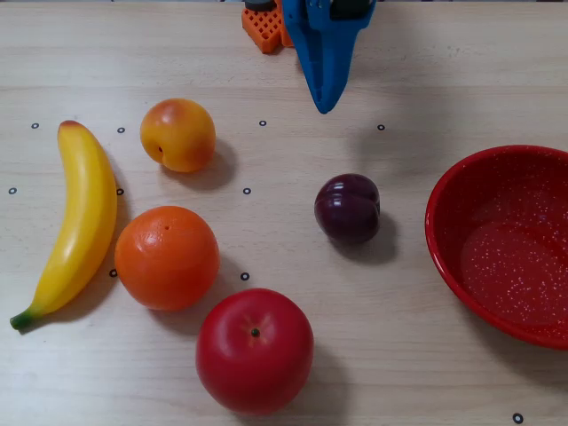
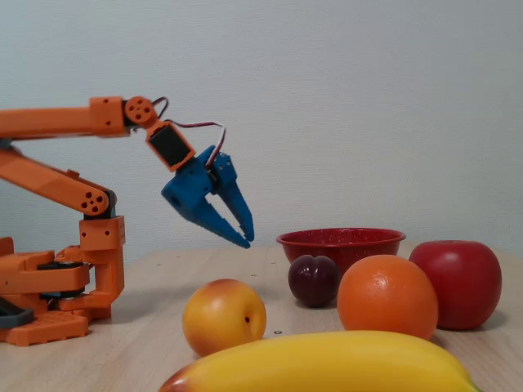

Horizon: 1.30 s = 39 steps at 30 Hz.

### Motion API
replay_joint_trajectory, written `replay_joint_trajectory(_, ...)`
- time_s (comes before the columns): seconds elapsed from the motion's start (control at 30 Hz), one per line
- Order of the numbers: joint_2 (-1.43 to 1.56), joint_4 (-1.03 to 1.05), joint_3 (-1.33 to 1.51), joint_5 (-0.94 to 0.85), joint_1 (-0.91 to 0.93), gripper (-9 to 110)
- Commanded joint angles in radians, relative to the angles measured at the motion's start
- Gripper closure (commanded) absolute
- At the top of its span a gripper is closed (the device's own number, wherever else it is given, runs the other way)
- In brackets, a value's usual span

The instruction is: Put plum in the red bowl.

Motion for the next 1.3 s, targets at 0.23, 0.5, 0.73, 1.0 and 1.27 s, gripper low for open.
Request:
replay_joint_trajectory(0.23,-0.259,-0.041,-0.321,-0.018,0.028,102)
replay_joint_trajectory(0.5,-0.591,0.175,-0.673,0.048,0.057,102)
replay_joint_trajectory(0.73,-0.784,0.348,-0.94,0.08,0.078,102)
replay_joint_trajectory(1.0,-0.89,0.456,-1.054,0.091,0.103,94)
replay_joint_trajectory(1.27,-0.96,0.589,-1.163,0.144,0.084,80)
